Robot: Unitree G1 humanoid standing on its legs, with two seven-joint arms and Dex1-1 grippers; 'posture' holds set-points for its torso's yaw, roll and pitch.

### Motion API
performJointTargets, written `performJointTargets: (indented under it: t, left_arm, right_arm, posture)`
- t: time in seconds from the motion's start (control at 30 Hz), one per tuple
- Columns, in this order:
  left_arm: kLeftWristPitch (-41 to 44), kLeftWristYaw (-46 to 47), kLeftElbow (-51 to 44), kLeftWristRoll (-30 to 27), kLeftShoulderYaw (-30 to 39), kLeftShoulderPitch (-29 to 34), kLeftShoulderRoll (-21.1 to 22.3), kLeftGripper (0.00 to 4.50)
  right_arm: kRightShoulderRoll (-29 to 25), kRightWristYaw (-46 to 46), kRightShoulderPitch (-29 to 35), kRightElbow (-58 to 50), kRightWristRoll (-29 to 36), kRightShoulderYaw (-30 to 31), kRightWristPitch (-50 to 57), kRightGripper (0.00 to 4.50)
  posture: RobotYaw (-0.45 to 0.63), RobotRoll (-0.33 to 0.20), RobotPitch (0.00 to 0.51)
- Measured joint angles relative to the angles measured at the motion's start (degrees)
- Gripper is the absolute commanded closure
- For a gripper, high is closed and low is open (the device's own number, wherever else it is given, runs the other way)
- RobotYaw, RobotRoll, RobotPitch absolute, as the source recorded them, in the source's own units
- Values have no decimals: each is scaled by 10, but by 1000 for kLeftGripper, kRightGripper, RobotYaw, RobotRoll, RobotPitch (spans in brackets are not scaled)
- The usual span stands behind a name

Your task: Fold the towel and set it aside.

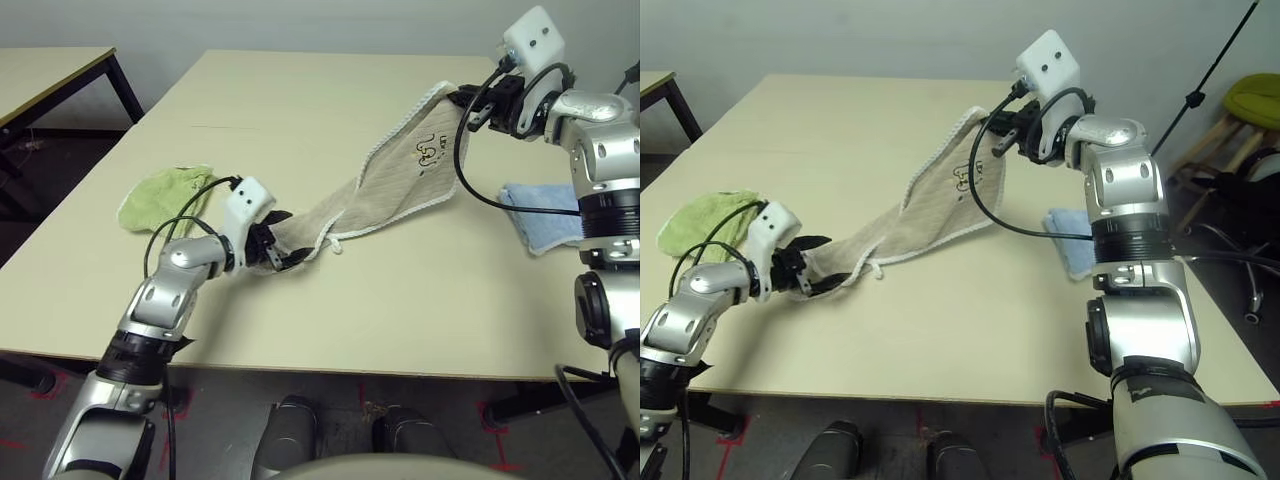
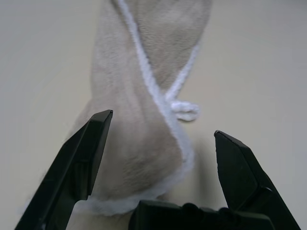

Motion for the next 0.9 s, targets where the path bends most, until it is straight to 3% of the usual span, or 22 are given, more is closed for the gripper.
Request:
performJointTargets:
  t: [0.37, 0.5, 0.83, 0.9]
  left_arm:
    - [46, 61, -16, 84, -52, -4, -30, 37]
    - [60, 77, -18, 101, -52, -7, -30, 983]
    - [83, 75, -37, 95, -29, -11, -14, 4486]
    - [90, 63, -46, 83, -23, -11, -6, 4486]
  right_arm:
    - [0, -5, 3, -3, 4, 0, 2, 4500]
    - [0, -7, 3, -3, 7, 0, 5, 4500]
    - [1, -9, 3, -3, 13, 0, 6, 4500]
    - [2, -9, 3, -2, 13, 0, 6, 4500]
  posture:
    - [111, 0, 54]
    - [114, 0, 53]
    - [129, 0, 48]
    - [129, 0, 48]
